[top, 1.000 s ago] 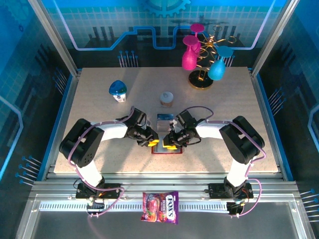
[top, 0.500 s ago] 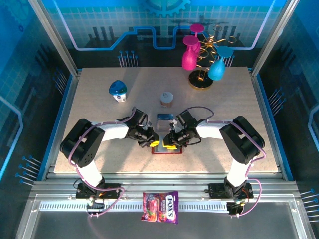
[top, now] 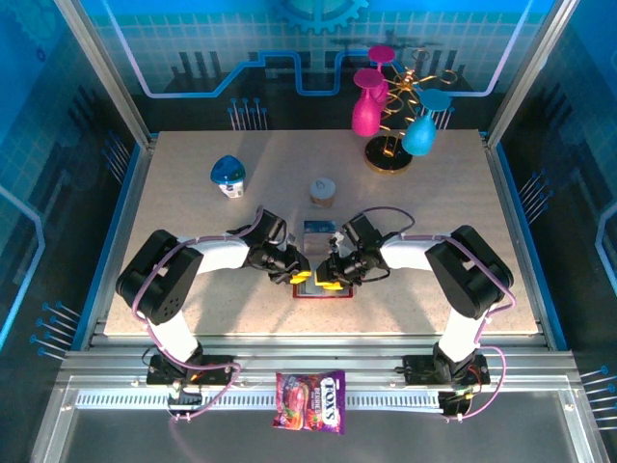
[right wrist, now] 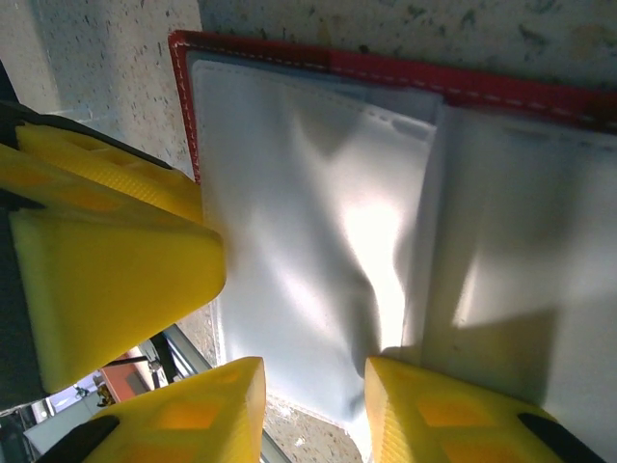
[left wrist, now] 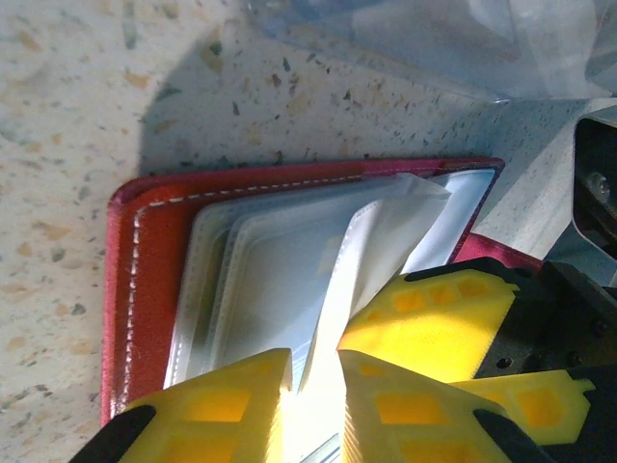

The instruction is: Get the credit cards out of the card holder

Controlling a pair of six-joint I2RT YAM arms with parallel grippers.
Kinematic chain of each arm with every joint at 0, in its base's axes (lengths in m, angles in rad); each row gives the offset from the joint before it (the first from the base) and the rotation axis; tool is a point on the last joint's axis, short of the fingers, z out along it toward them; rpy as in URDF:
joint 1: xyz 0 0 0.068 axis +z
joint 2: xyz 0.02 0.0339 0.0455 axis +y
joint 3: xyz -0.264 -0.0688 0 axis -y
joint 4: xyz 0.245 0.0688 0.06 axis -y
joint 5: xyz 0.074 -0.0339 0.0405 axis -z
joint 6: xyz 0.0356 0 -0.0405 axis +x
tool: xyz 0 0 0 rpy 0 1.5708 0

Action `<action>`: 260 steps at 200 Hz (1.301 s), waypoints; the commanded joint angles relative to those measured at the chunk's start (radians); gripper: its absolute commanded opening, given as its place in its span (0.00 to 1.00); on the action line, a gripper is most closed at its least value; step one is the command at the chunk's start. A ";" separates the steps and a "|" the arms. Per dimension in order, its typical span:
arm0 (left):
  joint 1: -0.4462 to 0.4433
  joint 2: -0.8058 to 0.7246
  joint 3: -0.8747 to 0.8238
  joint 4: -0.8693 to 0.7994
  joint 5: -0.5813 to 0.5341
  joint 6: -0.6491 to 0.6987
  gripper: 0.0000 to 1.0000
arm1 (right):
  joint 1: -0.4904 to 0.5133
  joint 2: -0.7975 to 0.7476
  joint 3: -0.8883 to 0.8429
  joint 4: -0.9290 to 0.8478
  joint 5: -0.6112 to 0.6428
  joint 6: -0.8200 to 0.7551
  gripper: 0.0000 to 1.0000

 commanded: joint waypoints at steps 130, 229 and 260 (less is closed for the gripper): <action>-0.048 0.004 0.111 -0.039 0.054 -0.001 0.27 | -0.114 -0.287 -0.054 -0.172 0.099 -0.051 0.35; -0.125 0.114 0.235 -0.064 0.055 0.005 0.48 | -0.202 -0.400 -0.102 -0.225 0.101 -0.082 0.35; -0.145 0.150 0.267 -0.071 0.052 0.007 0.51 | -0.222 -0.427 -0.117 -0.228 0.092 -0.086 0.35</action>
